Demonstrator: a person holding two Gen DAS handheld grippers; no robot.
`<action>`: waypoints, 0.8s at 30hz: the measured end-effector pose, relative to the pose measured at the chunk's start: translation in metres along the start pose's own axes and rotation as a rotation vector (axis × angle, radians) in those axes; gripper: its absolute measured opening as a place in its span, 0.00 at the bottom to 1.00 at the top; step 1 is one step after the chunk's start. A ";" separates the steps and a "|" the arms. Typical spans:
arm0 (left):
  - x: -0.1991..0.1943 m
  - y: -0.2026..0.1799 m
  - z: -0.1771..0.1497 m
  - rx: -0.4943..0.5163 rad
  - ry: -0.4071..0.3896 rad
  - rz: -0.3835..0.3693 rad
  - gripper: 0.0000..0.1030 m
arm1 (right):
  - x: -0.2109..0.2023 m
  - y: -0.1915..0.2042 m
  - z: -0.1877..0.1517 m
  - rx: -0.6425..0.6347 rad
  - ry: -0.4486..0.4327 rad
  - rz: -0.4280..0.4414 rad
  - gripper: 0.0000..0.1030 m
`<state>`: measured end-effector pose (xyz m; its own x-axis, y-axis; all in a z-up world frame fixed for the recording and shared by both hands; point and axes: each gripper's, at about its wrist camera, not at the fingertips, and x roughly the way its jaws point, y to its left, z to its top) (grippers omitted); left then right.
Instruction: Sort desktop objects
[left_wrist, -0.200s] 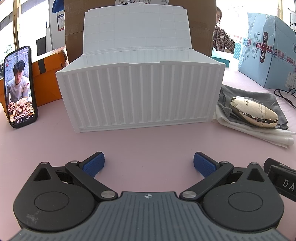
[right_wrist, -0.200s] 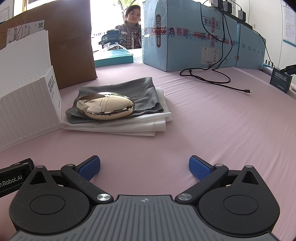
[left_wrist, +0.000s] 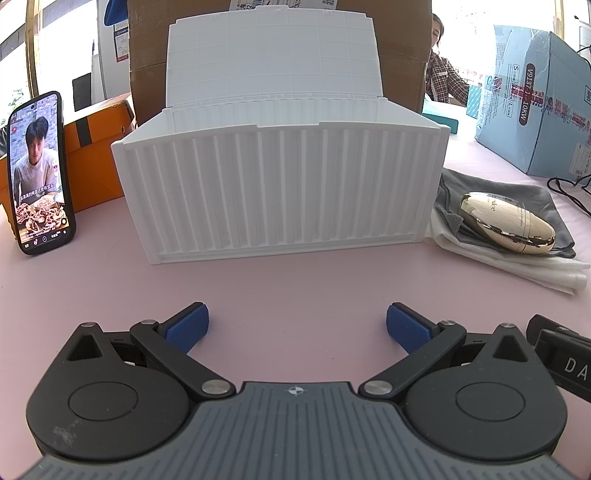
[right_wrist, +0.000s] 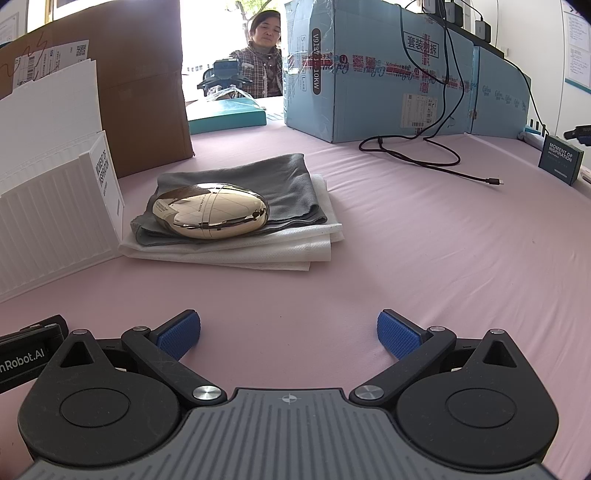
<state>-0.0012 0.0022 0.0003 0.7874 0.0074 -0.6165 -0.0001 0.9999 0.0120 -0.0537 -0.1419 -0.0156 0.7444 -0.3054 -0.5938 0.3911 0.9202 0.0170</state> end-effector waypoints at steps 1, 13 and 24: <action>0.000 0.000 0.000 0.000 0.000 0.000 1.00 | 0.000 0.000 0.000 0.000 -0.003 0.000 1.00; 0.000 -0.003 0.001 0.009 0.001 0.008 1.00 | 0.001 0.005 0.000 -0.027 0.005 -0.022 1.00; -0.001 -0.002 0.001 0.002 0.000 0.004 1.00 | 0.001 0.010 0.000 -0.026 0.009 -0.021 1.00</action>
<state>-0.0013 -0.0002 0.0016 0.7872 0.0117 -0.6166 -0.0020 0.9999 0.0165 -0.0493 -0.1332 -0.0162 0.7310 -0.3225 -0.6014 0.3922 0.9197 -0.0166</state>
